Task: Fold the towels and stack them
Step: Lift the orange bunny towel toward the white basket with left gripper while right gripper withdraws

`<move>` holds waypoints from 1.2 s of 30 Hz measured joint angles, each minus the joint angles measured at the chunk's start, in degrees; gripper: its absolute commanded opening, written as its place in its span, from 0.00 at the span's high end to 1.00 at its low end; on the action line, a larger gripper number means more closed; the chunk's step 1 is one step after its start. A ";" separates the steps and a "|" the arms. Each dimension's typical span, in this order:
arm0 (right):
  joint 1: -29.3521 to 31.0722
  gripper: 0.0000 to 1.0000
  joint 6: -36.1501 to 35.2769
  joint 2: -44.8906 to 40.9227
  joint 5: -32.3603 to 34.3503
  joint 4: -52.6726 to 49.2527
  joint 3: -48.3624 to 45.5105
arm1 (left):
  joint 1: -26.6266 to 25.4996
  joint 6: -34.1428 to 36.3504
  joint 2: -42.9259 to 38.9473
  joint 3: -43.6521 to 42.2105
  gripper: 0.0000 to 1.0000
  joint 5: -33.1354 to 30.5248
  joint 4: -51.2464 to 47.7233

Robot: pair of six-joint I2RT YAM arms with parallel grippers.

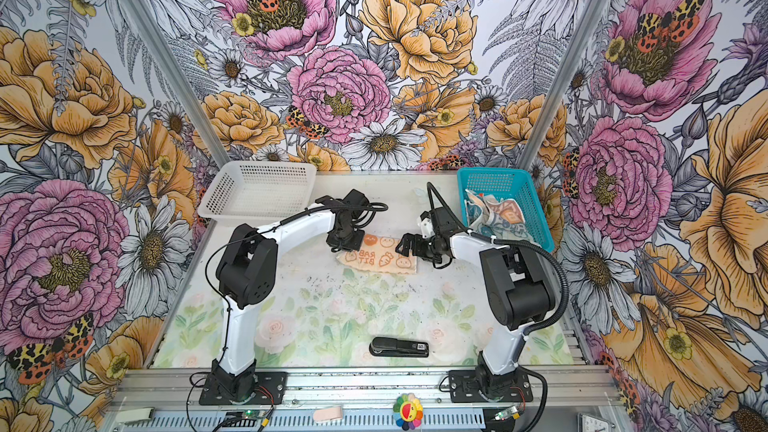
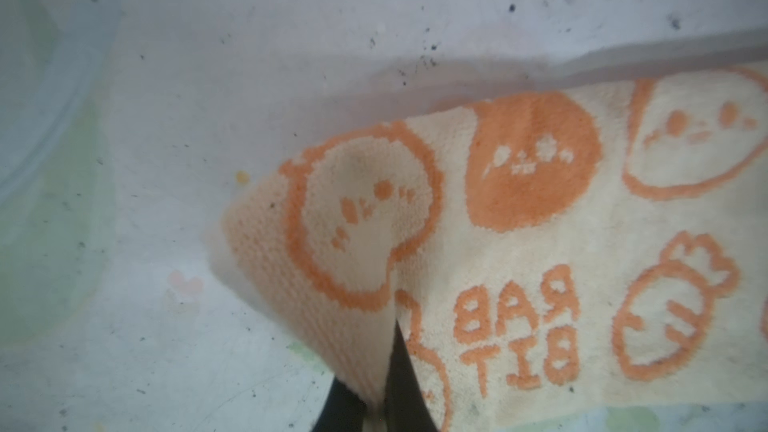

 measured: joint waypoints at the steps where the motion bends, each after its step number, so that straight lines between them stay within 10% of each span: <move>1: 0.17 0.01 0.02 -0.11 -0.09 -0.24 0.02 | 0.07 0.90 -0.02 1.46 1.00 -1.27 -0.92; 19: 3.82 0.01 2.58 -2.23 -2.16 -1.27 12.76 | 7.15 17.18 -0.09 22.67 1.00 -23.02 -9.75; 36: 9.49 0.01 4.57 5.14 -2.60 -1.42 27.26 | 23.78 26.88 0.44 33.88 1.00 -15.74 -9.94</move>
